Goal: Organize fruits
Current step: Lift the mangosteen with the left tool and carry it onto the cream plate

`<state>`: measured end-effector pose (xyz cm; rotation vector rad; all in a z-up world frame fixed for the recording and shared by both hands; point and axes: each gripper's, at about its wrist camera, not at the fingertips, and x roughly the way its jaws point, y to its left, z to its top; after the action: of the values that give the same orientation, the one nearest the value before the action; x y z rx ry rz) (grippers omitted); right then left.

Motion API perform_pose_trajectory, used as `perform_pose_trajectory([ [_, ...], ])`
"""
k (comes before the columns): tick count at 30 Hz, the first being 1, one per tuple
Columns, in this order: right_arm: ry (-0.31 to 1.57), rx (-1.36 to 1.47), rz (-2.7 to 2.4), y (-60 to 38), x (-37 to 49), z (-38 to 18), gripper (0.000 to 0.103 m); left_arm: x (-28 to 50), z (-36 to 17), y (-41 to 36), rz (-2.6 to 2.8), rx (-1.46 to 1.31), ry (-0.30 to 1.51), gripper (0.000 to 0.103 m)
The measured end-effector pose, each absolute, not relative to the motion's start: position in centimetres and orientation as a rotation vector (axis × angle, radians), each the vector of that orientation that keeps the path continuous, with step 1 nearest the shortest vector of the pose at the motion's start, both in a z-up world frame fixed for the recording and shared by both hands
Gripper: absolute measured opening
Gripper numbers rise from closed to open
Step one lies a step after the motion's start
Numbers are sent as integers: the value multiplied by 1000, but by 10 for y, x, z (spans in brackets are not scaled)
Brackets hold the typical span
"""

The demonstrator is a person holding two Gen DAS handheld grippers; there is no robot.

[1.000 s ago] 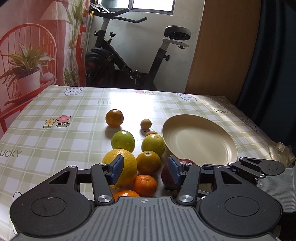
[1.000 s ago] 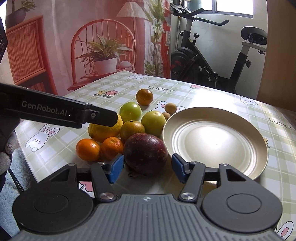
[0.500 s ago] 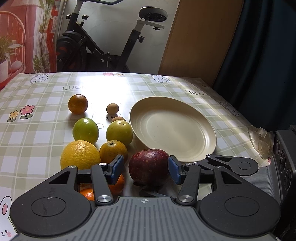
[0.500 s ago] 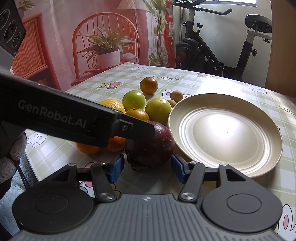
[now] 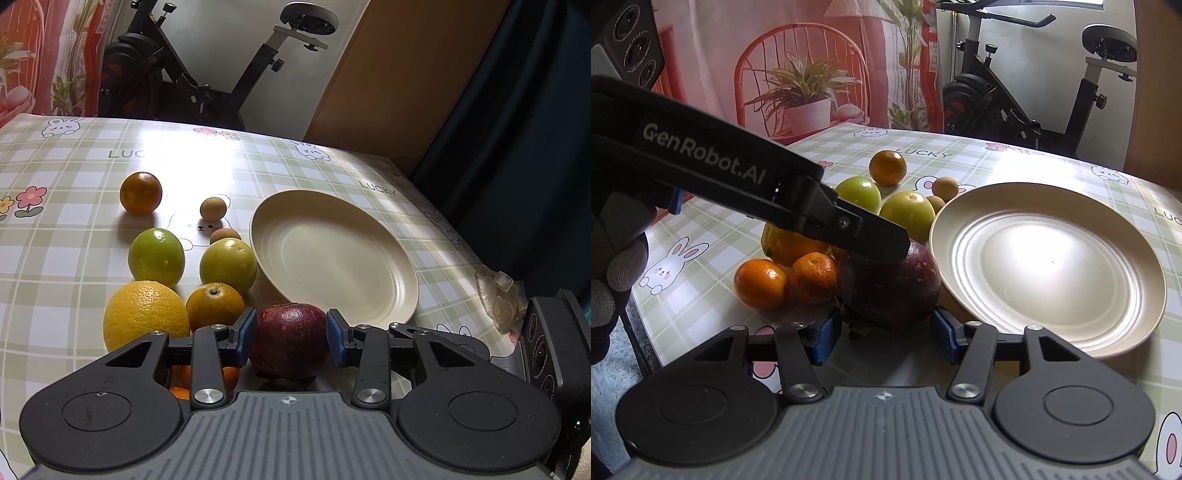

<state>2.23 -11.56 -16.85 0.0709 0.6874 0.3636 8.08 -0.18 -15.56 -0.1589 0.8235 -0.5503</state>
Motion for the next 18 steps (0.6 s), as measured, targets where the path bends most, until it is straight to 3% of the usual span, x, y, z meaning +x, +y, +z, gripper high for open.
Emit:
perform_pose_trajectory([
  [4,694,158,372,-122,28,-168,61,87,-157,2,-558,-196,841,43],
  [18,691,230,340,-133,19,-146,57,82,-144,-1,-591,-152,818,42],
])
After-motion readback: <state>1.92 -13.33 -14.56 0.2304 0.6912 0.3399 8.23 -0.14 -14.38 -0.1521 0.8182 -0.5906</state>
